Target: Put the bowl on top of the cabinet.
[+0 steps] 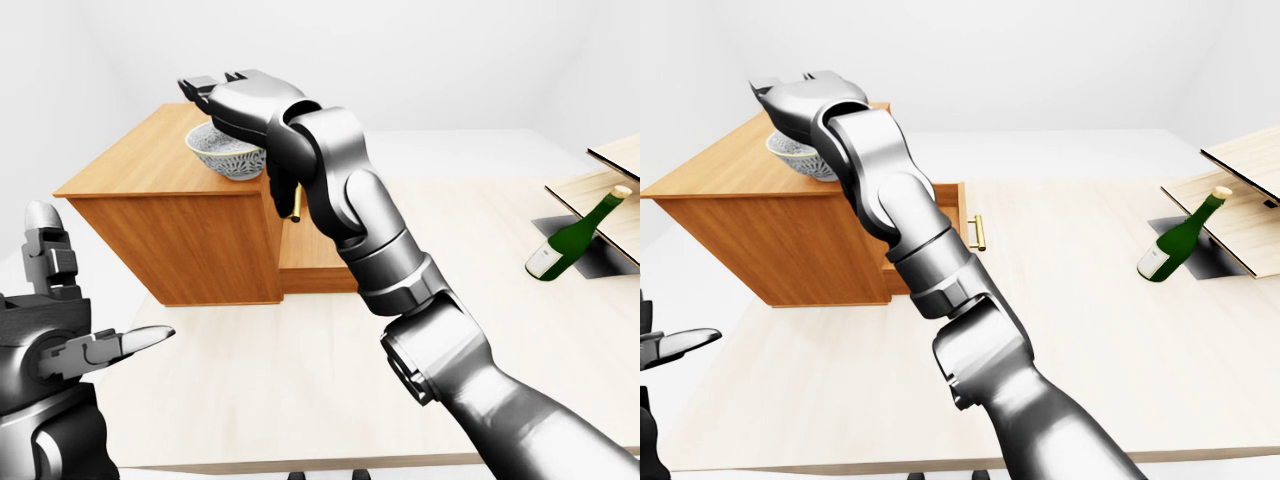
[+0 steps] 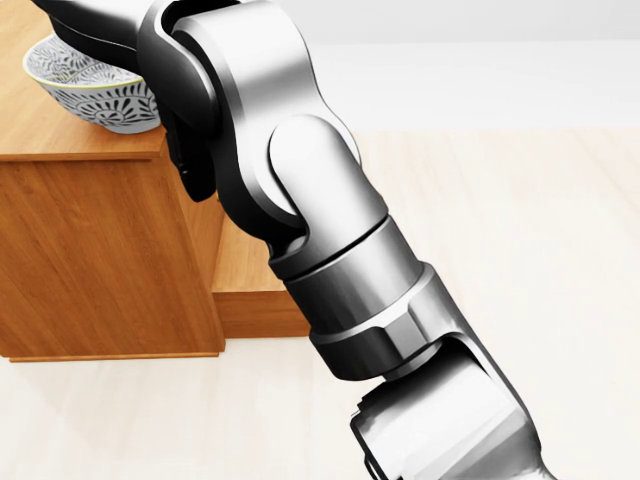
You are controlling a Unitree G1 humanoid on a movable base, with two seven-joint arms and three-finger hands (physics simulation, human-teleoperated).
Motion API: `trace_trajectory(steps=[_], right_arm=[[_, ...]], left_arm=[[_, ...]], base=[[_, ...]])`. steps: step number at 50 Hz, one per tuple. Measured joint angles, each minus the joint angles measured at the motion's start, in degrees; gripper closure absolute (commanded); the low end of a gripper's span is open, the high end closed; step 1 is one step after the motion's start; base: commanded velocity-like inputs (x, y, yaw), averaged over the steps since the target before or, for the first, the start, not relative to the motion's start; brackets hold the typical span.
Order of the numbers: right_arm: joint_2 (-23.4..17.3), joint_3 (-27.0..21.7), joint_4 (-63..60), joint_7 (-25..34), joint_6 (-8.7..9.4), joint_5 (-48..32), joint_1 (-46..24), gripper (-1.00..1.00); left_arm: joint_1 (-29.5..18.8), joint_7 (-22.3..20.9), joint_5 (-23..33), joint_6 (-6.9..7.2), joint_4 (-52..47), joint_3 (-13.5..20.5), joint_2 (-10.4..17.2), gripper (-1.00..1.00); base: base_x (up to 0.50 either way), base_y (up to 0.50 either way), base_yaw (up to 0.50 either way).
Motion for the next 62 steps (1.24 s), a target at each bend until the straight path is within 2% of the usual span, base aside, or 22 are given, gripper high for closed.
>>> trace_trajectory(steps=[17, 31, 42, 62], right_arm=[[-0.14, -0.15, -2.05, 0.0, 0.0, -0.81, -0.29, -1.0], [-1.14, -0.22, -19.87, 0.0, 0.0, -8.46, 2.79, -1.0], [-0.82, -0.71, -38.56, 0.0, 0.0, -18.06, 9.72, -1.0], [4.17, 1.45, -65.64, 0.0, 0.0, -28.68, 31.23, -1.0]], left_arm=[[0.09, -0.18, 0.44, 0.0, -0.1, -0.41, -0.19, -1.0], [0.16, -0.16, 0.24, 0.0, -0.51, -0.19, -0.24, -1.0], [0.44, -0.36, 0.46, 0.0, -0.79, -0.3, -0.5, -1.0], [1.03, -1.06, 1.55, 0.0, -1.02, -1.09, -1.25, -1.0]], base=[[0.0, 0.0, 0.0], [0.0, 0.0, 0.0], [0.0, 0.0, 0.0], [0.0, 0.0, 0.0]])
